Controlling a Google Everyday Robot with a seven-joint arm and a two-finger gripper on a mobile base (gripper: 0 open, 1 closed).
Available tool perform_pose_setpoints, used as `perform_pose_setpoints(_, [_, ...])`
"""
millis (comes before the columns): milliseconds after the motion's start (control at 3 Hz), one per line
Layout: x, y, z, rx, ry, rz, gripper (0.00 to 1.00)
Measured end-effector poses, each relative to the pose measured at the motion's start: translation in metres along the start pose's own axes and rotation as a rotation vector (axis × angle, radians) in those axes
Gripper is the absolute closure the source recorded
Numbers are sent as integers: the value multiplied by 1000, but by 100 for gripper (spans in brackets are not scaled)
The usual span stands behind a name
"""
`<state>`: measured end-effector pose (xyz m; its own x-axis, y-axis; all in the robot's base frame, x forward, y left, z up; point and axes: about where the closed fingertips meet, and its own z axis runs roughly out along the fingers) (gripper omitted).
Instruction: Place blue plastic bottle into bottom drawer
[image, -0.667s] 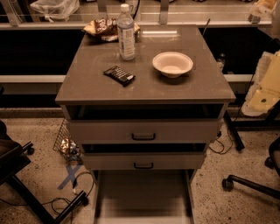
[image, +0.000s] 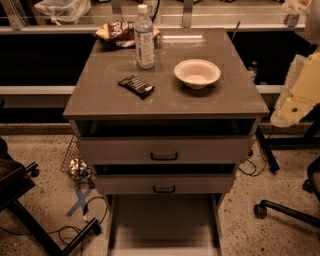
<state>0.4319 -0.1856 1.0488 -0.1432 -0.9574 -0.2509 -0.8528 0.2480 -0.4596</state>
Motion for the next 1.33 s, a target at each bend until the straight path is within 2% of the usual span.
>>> perform_pose_setpoints(667, [-28,-104,70,105,-313,180,0])
perform_pose_setpoints(1000, [-59,-163,122,154,-578,261,0])
perform_pose_setpoints(1333, [-87,-187,167,113,-732,304,0])
